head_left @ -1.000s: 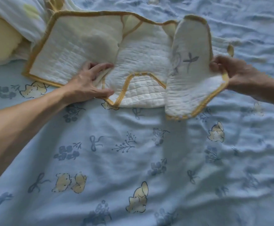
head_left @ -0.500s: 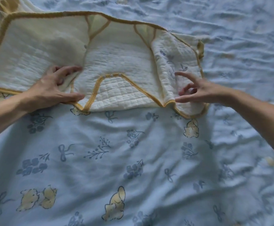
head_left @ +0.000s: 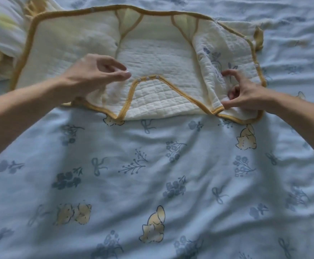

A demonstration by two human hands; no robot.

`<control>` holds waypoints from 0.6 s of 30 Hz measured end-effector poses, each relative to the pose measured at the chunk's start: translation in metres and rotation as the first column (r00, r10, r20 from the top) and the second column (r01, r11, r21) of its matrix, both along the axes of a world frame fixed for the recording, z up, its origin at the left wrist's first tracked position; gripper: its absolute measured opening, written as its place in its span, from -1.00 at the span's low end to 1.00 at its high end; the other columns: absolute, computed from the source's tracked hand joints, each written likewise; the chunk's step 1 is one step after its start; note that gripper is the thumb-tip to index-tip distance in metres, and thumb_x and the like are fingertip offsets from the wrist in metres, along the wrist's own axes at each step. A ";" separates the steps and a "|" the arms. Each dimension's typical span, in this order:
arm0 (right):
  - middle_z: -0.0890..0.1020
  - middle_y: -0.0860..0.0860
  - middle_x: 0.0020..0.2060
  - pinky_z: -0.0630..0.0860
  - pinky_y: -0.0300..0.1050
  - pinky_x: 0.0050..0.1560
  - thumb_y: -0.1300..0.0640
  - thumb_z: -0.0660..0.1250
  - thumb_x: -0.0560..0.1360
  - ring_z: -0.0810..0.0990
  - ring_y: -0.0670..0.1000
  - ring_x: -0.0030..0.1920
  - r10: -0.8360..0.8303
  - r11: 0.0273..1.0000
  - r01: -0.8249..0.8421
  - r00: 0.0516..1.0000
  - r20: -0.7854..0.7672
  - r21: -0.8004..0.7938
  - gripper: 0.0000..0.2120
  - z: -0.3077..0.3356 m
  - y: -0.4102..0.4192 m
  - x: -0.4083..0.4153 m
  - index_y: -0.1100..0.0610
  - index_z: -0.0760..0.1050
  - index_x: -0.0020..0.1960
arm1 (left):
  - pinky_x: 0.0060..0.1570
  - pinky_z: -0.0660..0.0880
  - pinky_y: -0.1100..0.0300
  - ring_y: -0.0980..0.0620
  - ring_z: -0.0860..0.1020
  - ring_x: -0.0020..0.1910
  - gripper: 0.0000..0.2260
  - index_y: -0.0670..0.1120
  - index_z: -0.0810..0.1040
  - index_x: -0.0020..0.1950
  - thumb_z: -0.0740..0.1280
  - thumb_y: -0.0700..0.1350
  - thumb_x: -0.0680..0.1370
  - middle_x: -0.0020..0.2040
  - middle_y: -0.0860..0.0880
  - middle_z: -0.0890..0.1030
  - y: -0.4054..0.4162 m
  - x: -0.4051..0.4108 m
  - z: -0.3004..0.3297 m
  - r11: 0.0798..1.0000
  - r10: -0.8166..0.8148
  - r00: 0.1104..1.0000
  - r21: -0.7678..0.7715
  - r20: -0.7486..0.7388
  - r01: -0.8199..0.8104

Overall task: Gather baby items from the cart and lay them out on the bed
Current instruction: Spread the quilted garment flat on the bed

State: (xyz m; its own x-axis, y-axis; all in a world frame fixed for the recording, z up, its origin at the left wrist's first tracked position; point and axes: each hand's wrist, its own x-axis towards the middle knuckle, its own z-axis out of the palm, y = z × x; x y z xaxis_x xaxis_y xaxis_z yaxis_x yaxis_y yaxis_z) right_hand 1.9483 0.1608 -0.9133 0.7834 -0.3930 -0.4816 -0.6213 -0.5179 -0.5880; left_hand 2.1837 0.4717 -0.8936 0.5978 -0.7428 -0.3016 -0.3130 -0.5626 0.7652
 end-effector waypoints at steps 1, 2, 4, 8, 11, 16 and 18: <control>0.45 0.03 -0.37 0.42 -0.37 -0.37 0.23 0.52 0.34 0.43 -0.05 -0.37 -0.003 1.000 0.003 1.000 0.012 -0.003 -0.15 -0.001 0.000 0.000 -0.06 0.12 0.45 | -0.22 0.36 0.35 0.36 0.54 -0.18 -0.44 0.21 0.60 0.09 0.33 0.46 0.21 -0.06 0.19 0.60 -0.013 -0.004 0.002 0.999 -0.033 0.999 0.020 0.013 0.033; 0.44 0.03 -0.37 0.40 -0.42 -0.40 0.25 0.52 0.34 0.42 -0.04 -0.36 -0.004 1.000 0.004 1.000 0.023 -0.008 -0.15 -0.002 0.000 -0.001 -0.05 0.12 0.45 | -0.22 0.37 0.35 0.30 0.54 -0.16 -0.41 0.14 0.59 0.14 0.36 0.42 0.22 -0.06 0.15 0.59 -0.025 -0.010 0.001 0.997 -0.055 0.998 0.052 0.033 0.054; 0.44 0.04 -0.36 0.39 -0.44 -0.39 0.25 0.52 0.34 0.42 -0.03 -0.36 -0.008 1.000 0.009 0.999 0.034 -0.014 -0.16 -0.002 0.000 -0.003 -0.05 0.13 0.45 | -0.25 0.38 0.32 0.16 0.51 -0.14 -0.54 0.03 0.61 0.10 0.48 0.22 0.30 -0.08 0.06 0.56 -0.044 -0.018 -0.002 0.997 -0.018 0.999 0.074 0.047 0.015; 0.43 0.03 -0.36 0.40 -0.40 -0.36 0.25 0.53 0.33 0.42 -0.04 -0.36 -0.015 1.000 0.015 0.999 0.042 -0.005 -0.15 -0.005 -0.001 -0.003 -0.05 0.14 0.45 | -0.36 0.38 0.29 0.12 0.49 -0.24 -0.85 0.01 0.60 -0.14 0.51 0.01 0.38 -0.23 0.06 0.59 -0.052 -0.016 0.002 0.991 -0.007 0.999 0.130 -0.042 0.013; 0.43 0.03 -0.34 0.39 -0.44 -0.40 0.25 0.53 0.33 0.41 -0.03 -0.34 -0.029 1.000 0.029 0.998 0.058 0.000 -0.16 -0.006 -0.003 -0.004 -0.06 0.14 0.44 | -0.04 0.53 0.18 0.05 0.57 -0.06 -0.59 0.00 0.56 0.13 0.52 0.07 0.34 -0.02 0.03 0.61 -0.054 -0.020 0.010 0.972 -0.103 0.995 0.213 0.006 0.099; 0.43 0.04 -0.34 0.40 -0.23 -0.28 0.25 0.52 0.33 0.42 -0.02 -0.33 -0.014 1.000 0.014 0.999 0.046 -0.004 -0.16 -0.008 -0.004 -0.004 -0.08 0.14 0.44 | -0.27 0.45 0.28 0.06 0.54 -0.24 -0.91 0.04 0.62 -0.10 0.46 -0.09 0.43 -0.18 -0.01 0.62 -0.052 -0.054 0.016 0.991 -0.111 0.993 0.074 -0.031 0.113; 0.43 0.03 -0.34 0.39 -0.19 -0.26 0.23 0.53 0.32 0.42 -0.02 -0.33 -0.001 1.000 0.001 0.999 0.038 -0.015 -0.16 -0.009 -0.007 -0.003 -0.09 0.14 0.43 | -0.19 0.45 0.19 0.07 0.53 -0.21 -0.83 0.06 0.60 -0.05 0.44 -0.18 0.44 -0.18 -0.01 0.61 -0.043 -0.067 0.021 0.978 -0.175 0.981 -0.126 -0.085 0.164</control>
